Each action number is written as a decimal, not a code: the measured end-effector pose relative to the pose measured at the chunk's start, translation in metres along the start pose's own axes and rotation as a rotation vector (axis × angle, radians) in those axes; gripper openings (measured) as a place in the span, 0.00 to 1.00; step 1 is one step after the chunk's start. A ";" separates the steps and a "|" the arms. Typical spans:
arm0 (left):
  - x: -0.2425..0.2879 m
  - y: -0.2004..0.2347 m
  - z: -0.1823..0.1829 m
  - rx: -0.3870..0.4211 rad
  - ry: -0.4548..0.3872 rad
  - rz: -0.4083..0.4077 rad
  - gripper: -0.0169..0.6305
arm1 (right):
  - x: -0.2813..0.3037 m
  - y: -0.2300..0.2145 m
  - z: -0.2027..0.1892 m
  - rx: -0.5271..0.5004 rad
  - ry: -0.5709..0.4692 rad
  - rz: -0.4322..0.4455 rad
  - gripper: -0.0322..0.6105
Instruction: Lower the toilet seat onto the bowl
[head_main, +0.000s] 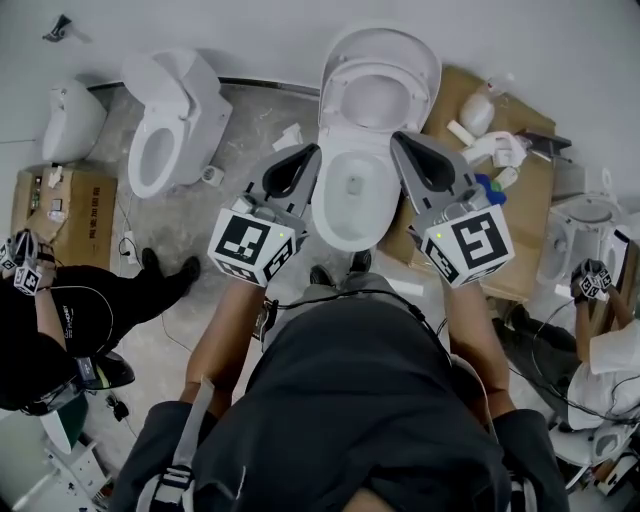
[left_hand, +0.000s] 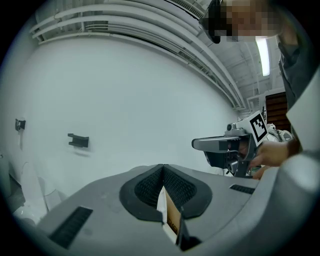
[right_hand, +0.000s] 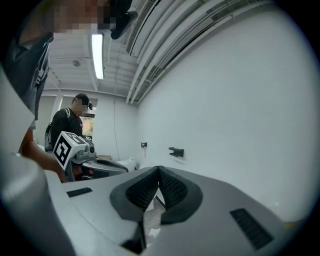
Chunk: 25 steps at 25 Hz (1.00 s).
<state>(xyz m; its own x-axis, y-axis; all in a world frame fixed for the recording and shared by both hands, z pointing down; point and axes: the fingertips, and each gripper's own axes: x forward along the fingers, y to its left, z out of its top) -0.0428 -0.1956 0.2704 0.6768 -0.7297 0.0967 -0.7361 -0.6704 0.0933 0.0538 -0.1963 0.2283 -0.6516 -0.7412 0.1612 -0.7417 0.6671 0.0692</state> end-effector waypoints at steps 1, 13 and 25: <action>0.006 0.001 0.001 0.004 0.005 0.007 0.03 | 0.002 -0.005 0.000 0.001 -0.005 0.010 0.06; 0.064 0.000 -0.005 0.008 0.024 0.075 0.03 | 0.020 -0.062 -0.020 0.024 -0.021 0.080 0.06; 0.098 0.045 -0.015 -0.036 0.045 0.015 0.03 | 0.067 -0.102 -0.034 0.021 0.041 0.004 0.06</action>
<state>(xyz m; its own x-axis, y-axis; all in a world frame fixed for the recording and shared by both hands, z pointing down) -0.0092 -0.2956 0.2988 0.6661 -0.7321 0.1425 -0.7459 -0.6538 0.1273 0.0912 -0.3117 0.2652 -0.6481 -0.7343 0.2017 -0.7424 0.6683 0.0476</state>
